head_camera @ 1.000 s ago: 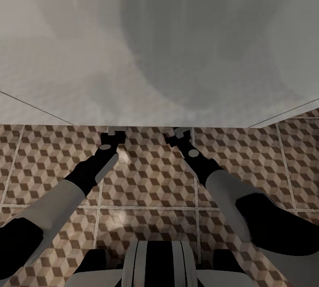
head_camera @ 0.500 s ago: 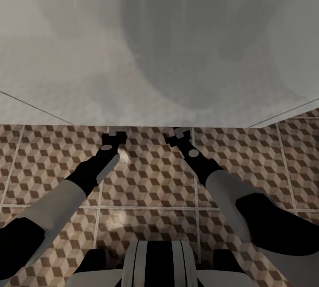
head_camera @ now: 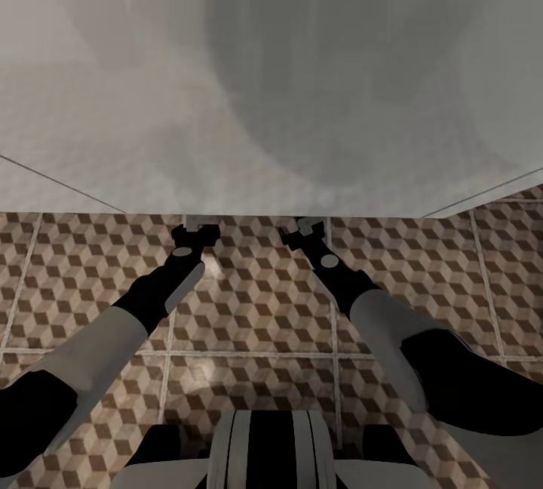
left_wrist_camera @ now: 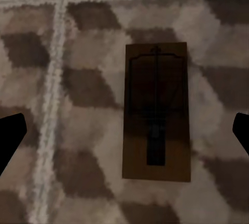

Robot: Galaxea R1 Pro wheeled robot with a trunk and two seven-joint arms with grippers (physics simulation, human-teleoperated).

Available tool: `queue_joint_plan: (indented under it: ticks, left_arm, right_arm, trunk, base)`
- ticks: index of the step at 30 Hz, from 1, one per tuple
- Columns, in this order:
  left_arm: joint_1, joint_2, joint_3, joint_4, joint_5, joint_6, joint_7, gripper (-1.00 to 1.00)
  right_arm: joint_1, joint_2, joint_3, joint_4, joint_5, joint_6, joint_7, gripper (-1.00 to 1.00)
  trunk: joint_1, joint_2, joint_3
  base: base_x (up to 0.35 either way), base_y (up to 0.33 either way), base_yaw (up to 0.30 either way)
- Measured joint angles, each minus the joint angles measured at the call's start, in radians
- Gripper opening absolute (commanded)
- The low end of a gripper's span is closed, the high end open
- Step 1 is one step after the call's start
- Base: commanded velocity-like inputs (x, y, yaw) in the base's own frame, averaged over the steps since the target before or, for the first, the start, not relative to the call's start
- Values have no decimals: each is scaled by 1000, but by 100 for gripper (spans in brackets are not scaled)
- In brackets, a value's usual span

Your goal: Take the four mousetraps from the cabinet in the bathroom and place them on the bathroom floor. Make sure all four end up on the same floor surface, and ensure that at least two of them are either under or directly next to the same bathroom sink.

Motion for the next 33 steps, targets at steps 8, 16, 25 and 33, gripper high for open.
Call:
queue_joint_plan:
  ticks: [8, 16, 25, 33]
  left_arm:
    - [0, 0, 0, 3, 0, 0, 0, 100]
    - [0, 0, 0, 4, 0, 0, 0, 100]
    - [0, 0, 0, 12, 0, 0, 0, 100]
    - [0, -1, 0, 17, 0, 0, 0, 100]
  right_arm:
    - [0, 0, 0, 0, 0, 0, 0, 100]
    - [0, 0, 0, 0, 0, 0, 0, 100]
    - [0, 0, 0, 0, 0, 0, 0, 100]
    - [0, 0, 0, 3, 0, 0, 0, 100]
  trunk:
    - [0, 0, 0]
    - [1, 0, 0]
    - [1, 0, 0]
    - [1, 0, 0]
  base:
    - [-53, 0, 0]
    - [-290, 0, 0]
    - [-334, 0, 0]
    - [-338, 0, 0]
